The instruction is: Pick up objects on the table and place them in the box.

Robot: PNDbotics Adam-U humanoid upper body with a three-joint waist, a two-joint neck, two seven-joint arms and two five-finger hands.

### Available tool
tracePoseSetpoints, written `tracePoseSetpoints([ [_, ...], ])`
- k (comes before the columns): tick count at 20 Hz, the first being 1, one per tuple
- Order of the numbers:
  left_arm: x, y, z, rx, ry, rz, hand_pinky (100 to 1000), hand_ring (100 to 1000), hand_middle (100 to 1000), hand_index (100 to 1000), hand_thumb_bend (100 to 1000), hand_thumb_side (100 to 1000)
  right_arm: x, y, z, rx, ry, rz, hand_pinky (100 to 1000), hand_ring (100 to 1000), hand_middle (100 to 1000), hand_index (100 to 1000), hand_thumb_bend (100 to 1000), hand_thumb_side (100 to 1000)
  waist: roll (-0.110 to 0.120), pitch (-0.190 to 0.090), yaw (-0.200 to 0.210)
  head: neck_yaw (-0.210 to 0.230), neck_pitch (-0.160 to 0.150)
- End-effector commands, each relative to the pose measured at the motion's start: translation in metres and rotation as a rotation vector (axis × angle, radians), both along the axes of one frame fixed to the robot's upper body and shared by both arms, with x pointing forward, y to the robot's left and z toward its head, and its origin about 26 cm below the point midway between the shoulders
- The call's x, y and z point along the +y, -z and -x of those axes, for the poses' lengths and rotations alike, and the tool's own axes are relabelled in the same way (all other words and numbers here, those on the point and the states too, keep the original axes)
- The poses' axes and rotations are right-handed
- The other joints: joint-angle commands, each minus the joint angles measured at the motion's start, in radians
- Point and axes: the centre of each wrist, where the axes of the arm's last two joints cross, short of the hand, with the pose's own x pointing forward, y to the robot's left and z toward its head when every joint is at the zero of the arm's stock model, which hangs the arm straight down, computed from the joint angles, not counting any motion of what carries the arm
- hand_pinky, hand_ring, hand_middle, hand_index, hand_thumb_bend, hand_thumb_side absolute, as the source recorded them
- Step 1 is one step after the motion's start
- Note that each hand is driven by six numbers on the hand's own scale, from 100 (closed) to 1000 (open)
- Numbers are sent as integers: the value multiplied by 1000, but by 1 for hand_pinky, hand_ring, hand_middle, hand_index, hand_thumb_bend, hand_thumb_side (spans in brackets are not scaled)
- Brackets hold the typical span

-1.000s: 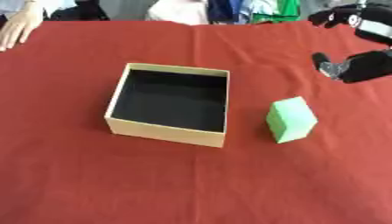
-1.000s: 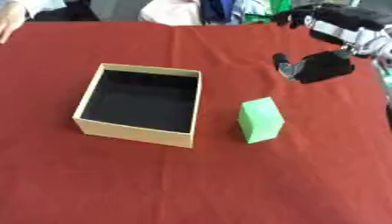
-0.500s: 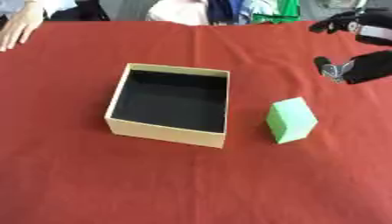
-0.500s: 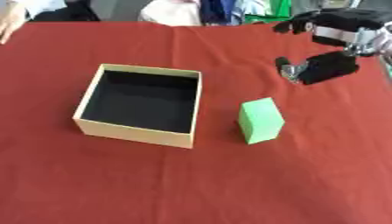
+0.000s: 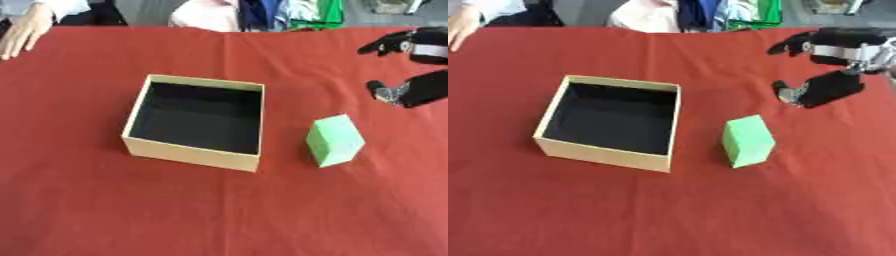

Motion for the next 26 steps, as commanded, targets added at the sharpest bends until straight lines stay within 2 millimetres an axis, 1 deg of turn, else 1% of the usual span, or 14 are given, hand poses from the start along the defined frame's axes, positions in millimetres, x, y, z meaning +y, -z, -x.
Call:
tracePoseSetpoints([
  [1,3,-8,2,-19,1,-34,652,616,699,780,100,533,-6,-12,3,4,1,-5,912,930,952,1000,100,588,-18,-27,-1,4,-11],
  [6,3,-8,2,-17,4,-39,652,616,699,780,100,532,-5,-9,2,53,-28,-22,902,928,954,1000,100,594,-21,-26,1,6,-11],
  [17,3,-9,2,-17,10,-45,652,617,699,780,100,532,-1,3,0,152,-90,-45,883,918,947,1000,100,646,-23,-27,2,5,-14],
  [22,3,-9,2,-17,10,-47,652,618,699,780,100,532,-1,-1,2,155,-99,-45,881,910,943,1000,100,648,-23,-29,0,6,-7],
  [26,4,-9,3,-16,7,-53,651,618,699,780,100,531,-1,-6,8,153,-118,-34,884,906,943,1000,100,636,-24,-32,-4,10,-3],
])
